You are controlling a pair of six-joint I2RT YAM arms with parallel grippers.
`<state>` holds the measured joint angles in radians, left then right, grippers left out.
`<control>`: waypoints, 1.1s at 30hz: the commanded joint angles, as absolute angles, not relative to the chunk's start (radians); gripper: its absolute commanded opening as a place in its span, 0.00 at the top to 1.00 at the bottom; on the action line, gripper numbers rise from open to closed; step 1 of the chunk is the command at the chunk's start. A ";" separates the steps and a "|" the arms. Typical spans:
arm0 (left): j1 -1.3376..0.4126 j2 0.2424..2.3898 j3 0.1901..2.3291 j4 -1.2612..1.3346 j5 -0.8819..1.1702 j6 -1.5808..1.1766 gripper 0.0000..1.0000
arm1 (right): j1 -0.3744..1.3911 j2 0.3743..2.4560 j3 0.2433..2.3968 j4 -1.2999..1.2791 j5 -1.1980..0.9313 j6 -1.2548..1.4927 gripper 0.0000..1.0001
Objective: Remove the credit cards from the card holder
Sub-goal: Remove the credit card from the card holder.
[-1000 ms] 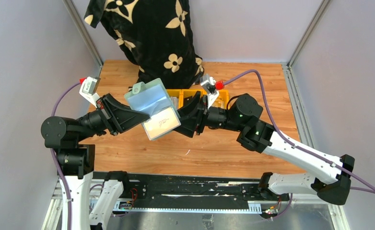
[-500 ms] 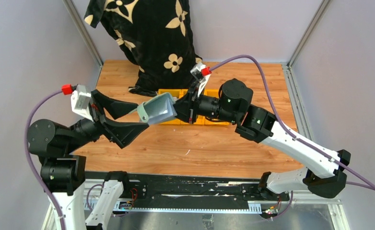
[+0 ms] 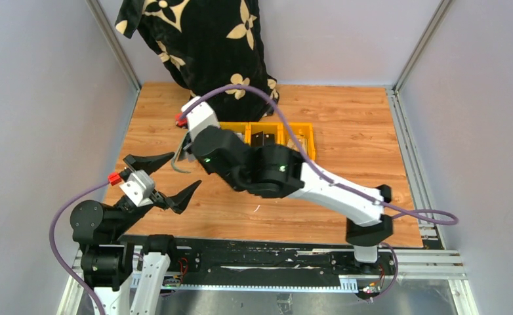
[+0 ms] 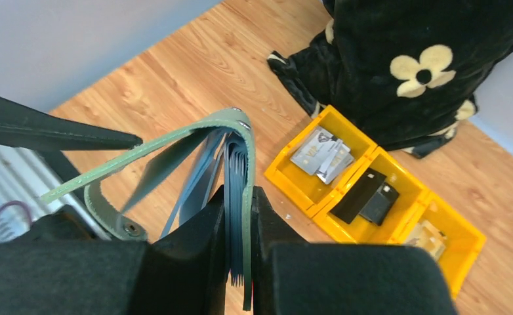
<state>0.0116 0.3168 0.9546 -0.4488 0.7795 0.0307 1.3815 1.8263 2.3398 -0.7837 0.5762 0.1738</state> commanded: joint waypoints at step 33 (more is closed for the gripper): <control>-0.021 0.216 0.864 -0.360 0.682 0.403 0.01 | 1.510 1.805 2.306 -0.787 0.651 0.222 1.00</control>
